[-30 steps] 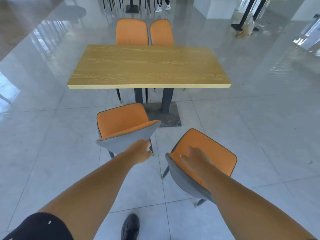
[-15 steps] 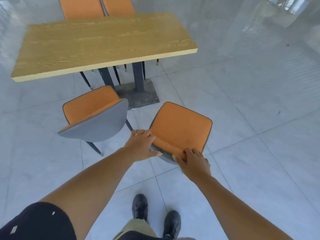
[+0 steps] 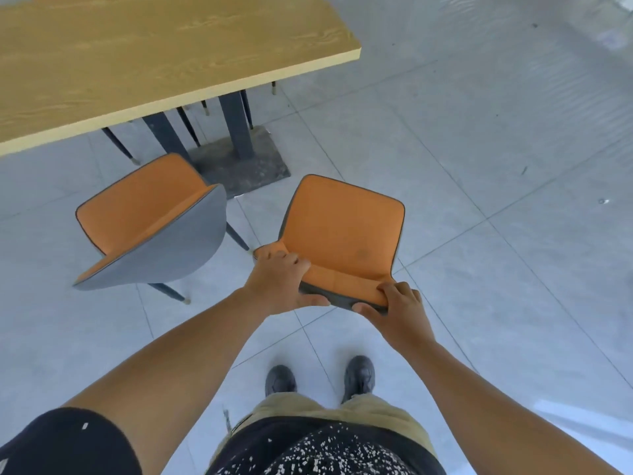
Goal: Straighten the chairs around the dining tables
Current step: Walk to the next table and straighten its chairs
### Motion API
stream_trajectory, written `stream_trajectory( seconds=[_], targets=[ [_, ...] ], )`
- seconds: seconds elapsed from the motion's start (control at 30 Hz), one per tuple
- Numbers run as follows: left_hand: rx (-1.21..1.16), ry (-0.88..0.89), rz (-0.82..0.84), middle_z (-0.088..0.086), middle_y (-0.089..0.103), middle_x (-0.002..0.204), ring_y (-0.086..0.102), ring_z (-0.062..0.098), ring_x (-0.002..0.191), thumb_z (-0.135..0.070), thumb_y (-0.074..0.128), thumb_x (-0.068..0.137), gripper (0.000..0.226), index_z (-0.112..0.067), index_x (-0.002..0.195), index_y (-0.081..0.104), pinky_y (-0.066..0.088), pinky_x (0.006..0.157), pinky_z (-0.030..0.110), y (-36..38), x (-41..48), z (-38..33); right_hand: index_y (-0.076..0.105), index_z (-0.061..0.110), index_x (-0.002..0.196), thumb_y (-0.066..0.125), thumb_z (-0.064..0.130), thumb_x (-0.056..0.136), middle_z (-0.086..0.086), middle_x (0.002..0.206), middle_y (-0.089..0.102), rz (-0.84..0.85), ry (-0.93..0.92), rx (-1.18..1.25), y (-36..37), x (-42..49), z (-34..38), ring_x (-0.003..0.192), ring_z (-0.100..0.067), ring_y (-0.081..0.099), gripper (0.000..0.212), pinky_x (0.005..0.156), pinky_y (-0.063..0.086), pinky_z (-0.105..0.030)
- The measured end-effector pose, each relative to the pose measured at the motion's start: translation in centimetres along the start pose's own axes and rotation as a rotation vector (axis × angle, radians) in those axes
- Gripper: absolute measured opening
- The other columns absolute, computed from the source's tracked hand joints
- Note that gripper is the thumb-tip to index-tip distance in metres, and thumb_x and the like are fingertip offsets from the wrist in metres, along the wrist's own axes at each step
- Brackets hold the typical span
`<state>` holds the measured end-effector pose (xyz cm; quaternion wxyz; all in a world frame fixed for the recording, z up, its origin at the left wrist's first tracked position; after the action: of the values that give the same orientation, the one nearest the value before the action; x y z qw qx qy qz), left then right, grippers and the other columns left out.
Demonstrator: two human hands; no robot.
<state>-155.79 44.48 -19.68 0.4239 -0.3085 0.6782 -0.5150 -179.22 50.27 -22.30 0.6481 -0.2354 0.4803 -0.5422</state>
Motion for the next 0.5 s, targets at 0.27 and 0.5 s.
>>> stream_trajectory(
  seconds=[0.27, 0.5],
  targets=[
    [-0.031, -0.122, -0.026, -0.003, 0.061, 0.121, 0.051, 0.023, 0.115, -0.096, 0.018, 0.07, 0.096, -0.025, 0.123, 0.056, 0.036, 0.103, 0.047, -1.4, 4.1, 1.3, 0.061, 0.023, 0.116, 0.049, 0.089, 0.067, -0.002, 0.12, 0.055, 0.016, -0.099, -0.012, -2.8, 6.7, 0.6, 0.119, -0.028, 0.043, 0.083, 0.088, 0.048, -0.038],
    [-0.073, -0.243, -0.142, -0.002, 0.053, 0.131, 0.04, 0.023, 0.126, -0.09, 0.027, 0.078, 0.091, -0.022, 0.134, 0.05, 0.026, 0.111, 0.047, -2.8, 6.1, 3.7, 0.063, 0.021, 0.106, 0.045, 0.089, 0.071, 0.0, 0.114, 0.056, 0.097, -0.203, -0.048, -3.5, 13.0, 4.5, 0.114, -0.03, 0.046, 0.078, 0.083, 0.051, -0.042]
  ],
)
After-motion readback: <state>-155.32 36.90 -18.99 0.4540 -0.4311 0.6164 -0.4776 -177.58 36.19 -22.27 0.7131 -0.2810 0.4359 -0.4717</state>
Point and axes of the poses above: each hand's wrist, its own x-axis towards the middle knuckle, its own y-axis out of the palm, z = x × y, the point moved 8 cm from there along x, towards the middle knuckle
